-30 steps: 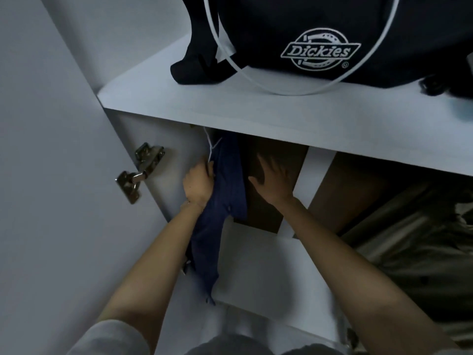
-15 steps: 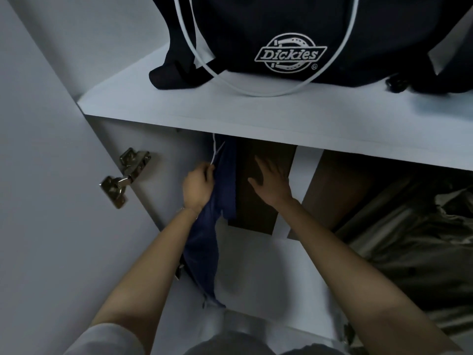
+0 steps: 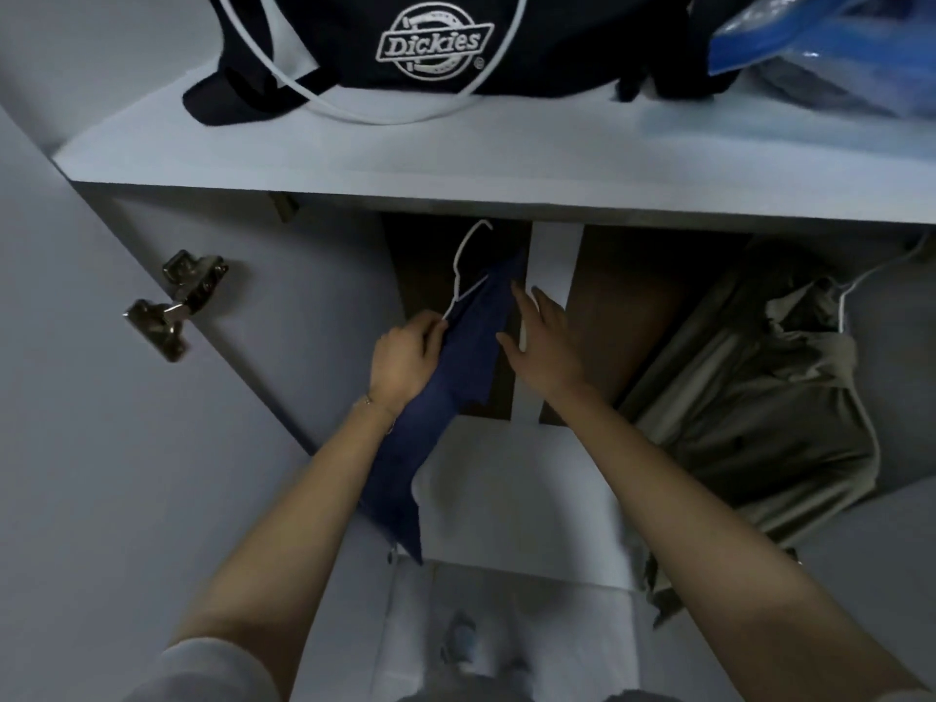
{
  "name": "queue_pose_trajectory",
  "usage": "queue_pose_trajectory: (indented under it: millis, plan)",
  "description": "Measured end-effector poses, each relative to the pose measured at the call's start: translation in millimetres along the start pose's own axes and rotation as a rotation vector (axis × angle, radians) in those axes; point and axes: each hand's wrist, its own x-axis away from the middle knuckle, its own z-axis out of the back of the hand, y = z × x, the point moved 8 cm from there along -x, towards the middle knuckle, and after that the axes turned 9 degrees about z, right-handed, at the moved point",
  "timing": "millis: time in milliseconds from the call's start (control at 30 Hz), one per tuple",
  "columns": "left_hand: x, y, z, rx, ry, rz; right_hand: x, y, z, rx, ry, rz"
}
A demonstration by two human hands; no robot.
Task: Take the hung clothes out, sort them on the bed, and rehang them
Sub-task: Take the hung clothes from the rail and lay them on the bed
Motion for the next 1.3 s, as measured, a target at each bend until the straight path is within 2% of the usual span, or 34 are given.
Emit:
queue_pose_trajectory:
  millis: [133,333,633,733,800,933,1133,1300]
  plan:
    - [21,28,-40,0.018,-0.186,-0.016,33,36,17,0.077,-0.020,-0.093]
    - [25,92,-80,0.071,-0.372,-0.240,90,84,48,0.146,-0.016,-0.283]
    - [52,159,-139,0.098,-0.663,-0.519,185,120,95,0.201,0.196,-0.553]
    - [67,169,-155,0.091,-0.752,-0.598,225,112,107,0.273,0.315,-0.614]
    - [79,172,-166,0.114,-0.812,-0.633,255,102,109,0.310,0.332,-0.689]
    - [123,186,-197,0.086,-0.909,-0.737,331,86,101,0.249,0.350,-0.946]
    - [228,231,-238,0.127,-1.164,-0.879,458,43,116,0.290,0.468,-1.229]
    - [351,285,-233,0.198,-1.243,-1.054,571,-26,138,0.351,0.651,-1.430]
